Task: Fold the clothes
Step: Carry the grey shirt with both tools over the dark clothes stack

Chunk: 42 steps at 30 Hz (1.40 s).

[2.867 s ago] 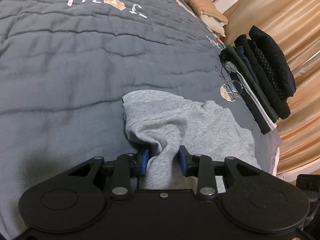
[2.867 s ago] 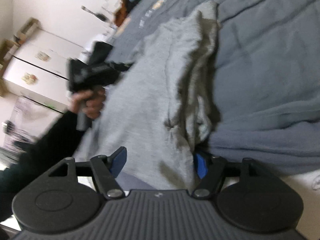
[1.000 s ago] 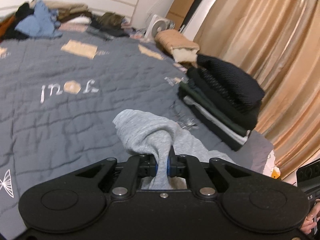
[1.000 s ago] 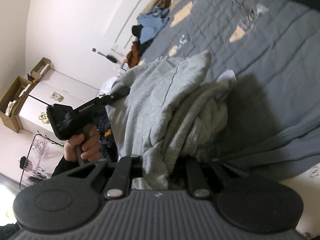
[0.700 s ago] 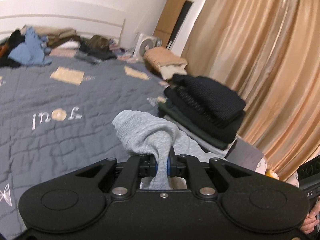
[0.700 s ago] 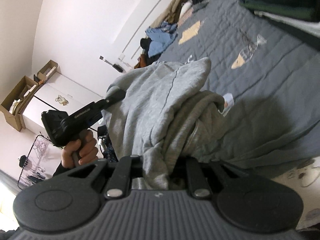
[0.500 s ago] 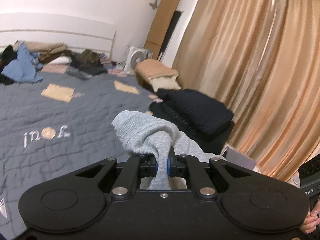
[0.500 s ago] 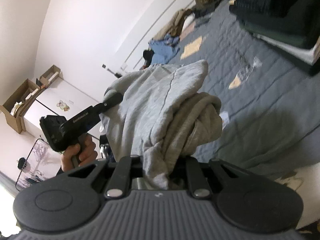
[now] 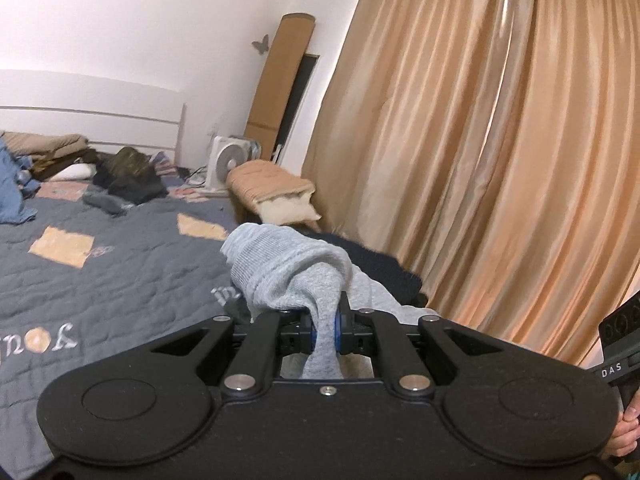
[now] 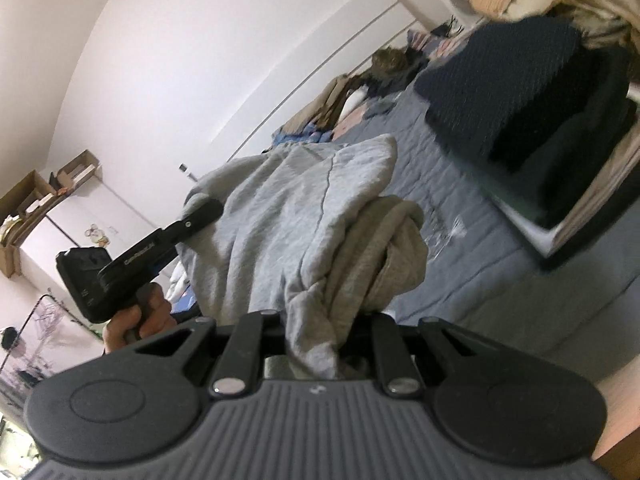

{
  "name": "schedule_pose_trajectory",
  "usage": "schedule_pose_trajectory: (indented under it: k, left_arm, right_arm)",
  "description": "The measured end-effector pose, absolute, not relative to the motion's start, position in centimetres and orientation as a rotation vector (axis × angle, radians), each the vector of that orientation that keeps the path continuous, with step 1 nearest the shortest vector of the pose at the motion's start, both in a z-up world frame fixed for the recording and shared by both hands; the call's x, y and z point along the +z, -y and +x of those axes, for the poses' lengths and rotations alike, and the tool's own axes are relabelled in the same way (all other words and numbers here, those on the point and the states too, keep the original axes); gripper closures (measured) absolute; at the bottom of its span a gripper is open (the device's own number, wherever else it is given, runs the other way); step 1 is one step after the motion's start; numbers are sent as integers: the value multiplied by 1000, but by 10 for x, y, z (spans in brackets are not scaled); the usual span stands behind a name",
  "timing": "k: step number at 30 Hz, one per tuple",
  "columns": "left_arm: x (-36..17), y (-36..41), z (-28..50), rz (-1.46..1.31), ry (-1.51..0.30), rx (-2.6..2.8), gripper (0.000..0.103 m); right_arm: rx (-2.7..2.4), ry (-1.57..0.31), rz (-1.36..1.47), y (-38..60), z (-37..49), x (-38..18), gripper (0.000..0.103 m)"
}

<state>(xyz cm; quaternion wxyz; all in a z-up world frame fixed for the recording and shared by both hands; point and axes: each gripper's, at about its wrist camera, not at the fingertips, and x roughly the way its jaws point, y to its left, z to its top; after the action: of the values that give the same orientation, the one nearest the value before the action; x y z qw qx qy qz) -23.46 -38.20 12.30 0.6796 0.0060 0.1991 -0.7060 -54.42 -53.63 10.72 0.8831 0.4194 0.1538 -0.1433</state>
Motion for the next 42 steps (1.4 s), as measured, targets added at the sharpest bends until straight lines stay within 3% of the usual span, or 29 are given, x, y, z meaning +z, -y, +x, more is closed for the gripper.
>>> schedule_pose_trajectory:
  k: [13, 25, 30, 37, 38, 42]
  left_arm:
    - [141, 494, -253, -12, -429, -1603, 96]
    - [146, 623, -219, -21, -397, -1628, 96]
    - [118, 676, -206, -25, -440, -1611, 96]
    - [45, 728, -181, 30, -600, -1513, 95]
    - [36, 731, -176, 24, -626, -1498, 94]
    - [19, 726, -163, 21, -652, -1423, 64]
  right_arm:
    - [-380, -330, 803, 656, -542, 139, 88]
    - [-422, -322, 749, 793, -520, 160, 88]
    - [-449, -326, 728, 855, -509, 146, 88]
    - [-483, -440, 776, 917, -490, 72, 85]
    - [-477, -445, 780, 922, -490, 62, 84]
    - [-440, -388, 814, 928, -509, 50, 75]
